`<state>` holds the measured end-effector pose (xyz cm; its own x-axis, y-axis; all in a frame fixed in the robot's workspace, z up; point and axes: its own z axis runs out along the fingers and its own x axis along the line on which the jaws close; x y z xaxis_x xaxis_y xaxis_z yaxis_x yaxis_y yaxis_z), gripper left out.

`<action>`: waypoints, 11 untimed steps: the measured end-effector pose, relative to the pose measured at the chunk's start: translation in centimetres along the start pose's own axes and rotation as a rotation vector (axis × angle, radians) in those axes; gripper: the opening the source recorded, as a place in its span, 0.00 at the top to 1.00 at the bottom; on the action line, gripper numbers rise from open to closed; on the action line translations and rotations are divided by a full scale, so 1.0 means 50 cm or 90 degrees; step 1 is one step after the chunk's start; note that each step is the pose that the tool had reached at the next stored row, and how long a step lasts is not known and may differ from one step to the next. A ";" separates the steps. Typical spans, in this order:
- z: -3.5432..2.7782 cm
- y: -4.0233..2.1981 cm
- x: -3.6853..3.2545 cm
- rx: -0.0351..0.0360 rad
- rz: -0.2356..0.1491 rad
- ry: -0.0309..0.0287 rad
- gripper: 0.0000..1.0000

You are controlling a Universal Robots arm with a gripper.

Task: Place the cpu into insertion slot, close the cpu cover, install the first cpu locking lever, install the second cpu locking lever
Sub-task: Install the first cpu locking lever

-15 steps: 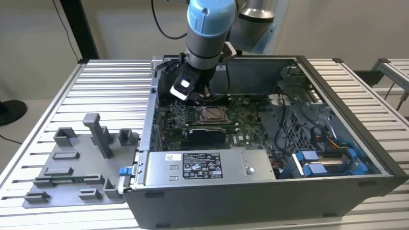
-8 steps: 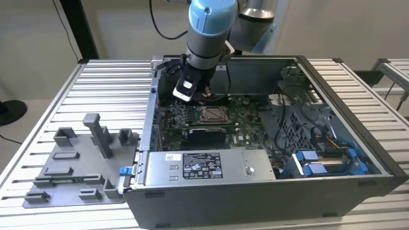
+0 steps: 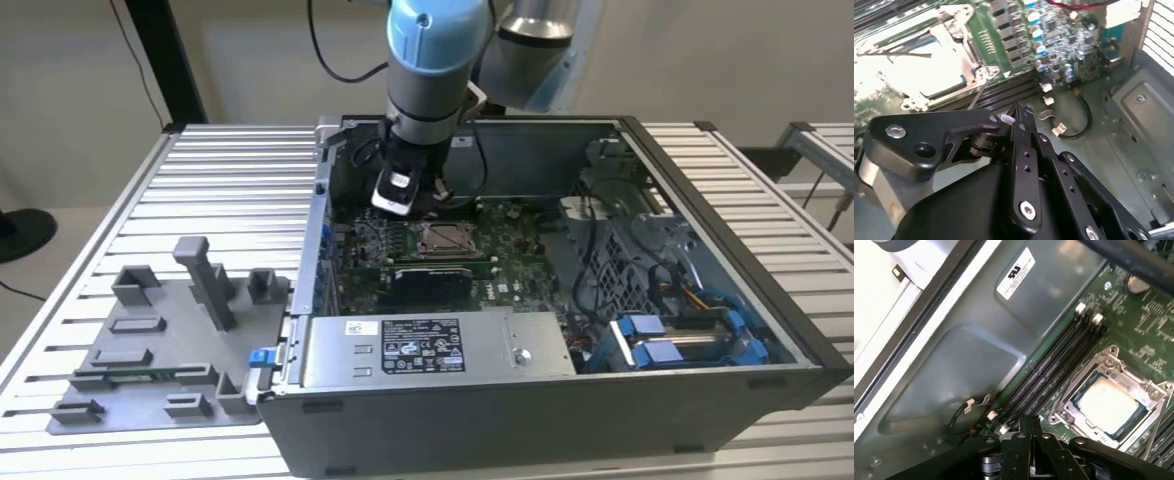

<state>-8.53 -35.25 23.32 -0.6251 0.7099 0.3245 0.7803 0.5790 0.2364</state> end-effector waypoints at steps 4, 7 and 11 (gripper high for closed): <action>0.000 0.000 0.000 -0.0199 -0.034 -0.0213 1.00; 0.000 0.000 0.000 -0.0154 -0.066 -0.0191 1.00; 0.000 0.000 0.000 -0.0071 -0.111 -0.0127 1.00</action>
<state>-8.54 -35.25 23.30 -0.7511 0.6071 0.2596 0.6602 0.6896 0.2976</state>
